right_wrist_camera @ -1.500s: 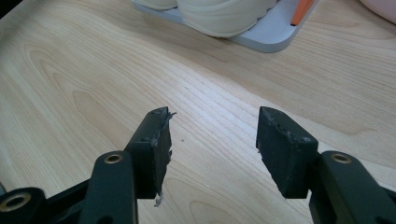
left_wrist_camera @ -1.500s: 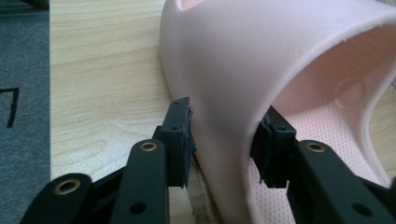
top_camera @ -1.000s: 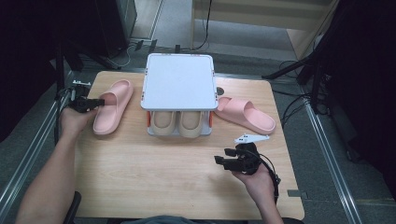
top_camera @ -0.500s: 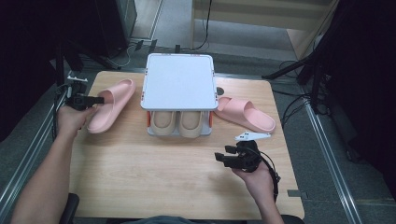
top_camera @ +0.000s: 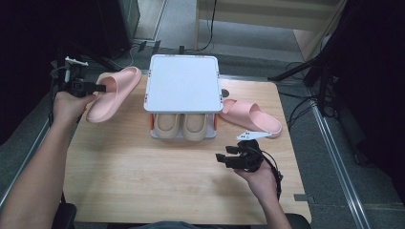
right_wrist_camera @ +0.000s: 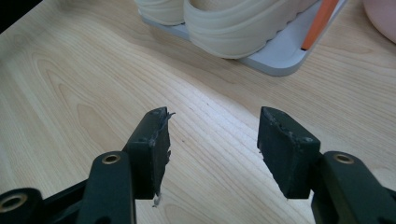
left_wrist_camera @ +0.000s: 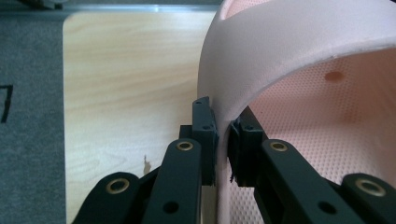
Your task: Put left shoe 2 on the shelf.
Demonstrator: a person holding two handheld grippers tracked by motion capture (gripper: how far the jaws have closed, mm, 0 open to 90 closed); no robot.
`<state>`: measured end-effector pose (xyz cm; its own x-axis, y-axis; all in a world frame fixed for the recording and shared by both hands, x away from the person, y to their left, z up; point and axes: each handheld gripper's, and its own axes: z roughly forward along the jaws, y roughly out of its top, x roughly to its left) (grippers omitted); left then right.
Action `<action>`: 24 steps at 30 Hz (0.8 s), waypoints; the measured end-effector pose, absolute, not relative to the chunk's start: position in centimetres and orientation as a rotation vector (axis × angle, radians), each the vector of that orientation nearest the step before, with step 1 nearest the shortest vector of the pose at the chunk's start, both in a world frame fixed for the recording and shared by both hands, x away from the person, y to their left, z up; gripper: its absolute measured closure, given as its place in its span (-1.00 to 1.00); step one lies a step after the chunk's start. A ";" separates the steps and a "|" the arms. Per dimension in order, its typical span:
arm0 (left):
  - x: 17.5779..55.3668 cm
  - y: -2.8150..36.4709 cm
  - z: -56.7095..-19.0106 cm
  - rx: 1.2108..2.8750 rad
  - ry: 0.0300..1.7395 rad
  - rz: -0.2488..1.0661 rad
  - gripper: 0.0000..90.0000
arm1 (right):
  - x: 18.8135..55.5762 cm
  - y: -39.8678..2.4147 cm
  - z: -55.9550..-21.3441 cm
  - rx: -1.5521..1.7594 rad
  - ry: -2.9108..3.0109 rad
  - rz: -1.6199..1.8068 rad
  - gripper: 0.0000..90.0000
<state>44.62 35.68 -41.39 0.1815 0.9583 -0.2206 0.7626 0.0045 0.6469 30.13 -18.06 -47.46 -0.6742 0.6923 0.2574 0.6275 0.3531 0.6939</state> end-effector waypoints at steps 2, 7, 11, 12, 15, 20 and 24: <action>44.8 35.3 -40.3 1.809 1.617 0.392 0.83 | 30.3 -17.9 -47.5 1.226 2.521 1.234 -0.01; 45.5 34.5 -38.0 1.813 1.603 0.408 0.83 | 30.6 -17.6 -47.5 1.205 2.531 1.239 -0.01; 46.0 33.4 -36.4 1.817 1.584 0.404 0.83 | 30.7 -17.5 -47.5 1.201 2.538 1.241 -0.01; 46.2 33.1 -36.0 1.820 1.582 0.404 0.83 | 30.7 -17.5 -47.5 1.201 2.538 1.244 -0.01; 46.7 32.1 -34.7 1.836 1.566 0.410 0.83 | 30.8 -17.4 -47.5 1.199 2.540 1.242 -0.02; 47.5 30.3 -33.0 1.844 1.526 0.412 0.83 | 30.8 -17.3 -47.5 1.193 2.546 1.240 -0.02; 48.1 28.3 -32.3 1.872 1.491 0.413 0.82 | 30.8 -17.3 -47.5 1.190 2.547 1.236 -0.02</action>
<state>48.15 28.29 -32.26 0.2871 0.9425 -0.1709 0.7201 -0.0947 0.6874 30.81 -17.28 -47.54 -0.6976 0.6704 0.2531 0.6136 0.3764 0.6942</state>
